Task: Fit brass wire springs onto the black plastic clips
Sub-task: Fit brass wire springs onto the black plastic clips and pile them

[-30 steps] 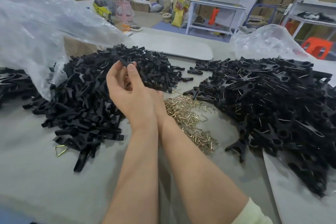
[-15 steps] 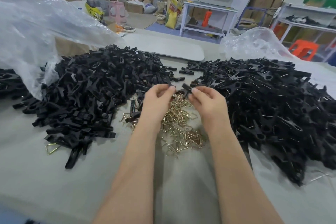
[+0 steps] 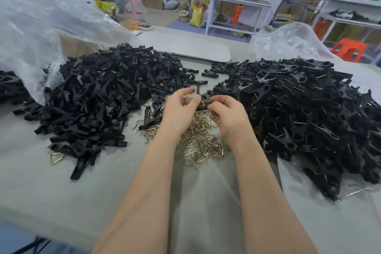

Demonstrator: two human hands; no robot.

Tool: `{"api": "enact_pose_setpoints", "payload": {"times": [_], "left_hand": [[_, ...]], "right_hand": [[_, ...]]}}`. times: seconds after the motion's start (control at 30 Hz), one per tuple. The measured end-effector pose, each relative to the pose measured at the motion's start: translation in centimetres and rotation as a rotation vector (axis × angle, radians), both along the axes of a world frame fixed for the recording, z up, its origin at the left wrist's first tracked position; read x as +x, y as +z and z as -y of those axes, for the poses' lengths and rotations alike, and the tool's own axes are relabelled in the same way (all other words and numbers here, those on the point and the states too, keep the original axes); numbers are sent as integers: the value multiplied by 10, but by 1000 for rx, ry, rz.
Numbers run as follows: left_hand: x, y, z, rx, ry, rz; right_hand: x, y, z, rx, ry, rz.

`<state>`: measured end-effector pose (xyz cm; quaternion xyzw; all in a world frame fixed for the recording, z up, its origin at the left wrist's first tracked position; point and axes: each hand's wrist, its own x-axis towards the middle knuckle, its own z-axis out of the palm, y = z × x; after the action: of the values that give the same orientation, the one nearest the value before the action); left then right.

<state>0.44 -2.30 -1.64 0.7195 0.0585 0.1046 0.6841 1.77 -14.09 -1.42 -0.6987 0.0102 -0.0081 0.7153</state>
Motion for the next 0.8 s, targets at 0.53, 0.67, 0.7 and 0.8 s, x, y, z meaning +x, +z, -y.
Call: {"api": "enact_pose_setpoints", "payload": {"times": [0.53, 0.67, 0.7, 0.8], "left_hand": [[0, -4, 5, 243, 65, 121], [1, -2, 7, 324, 93, 160], [1, -2, 7, 367, 94, 177], [1, -2, 7, 372, 76, 197]], "right_hand": [[-3, -5, -15, -213, -154, 151], [-2, -5, -16, -162, -179, 110], [-2, -4, -16, -104, -173, 70], [0, -4, -15, 77, -169, -14]]}}
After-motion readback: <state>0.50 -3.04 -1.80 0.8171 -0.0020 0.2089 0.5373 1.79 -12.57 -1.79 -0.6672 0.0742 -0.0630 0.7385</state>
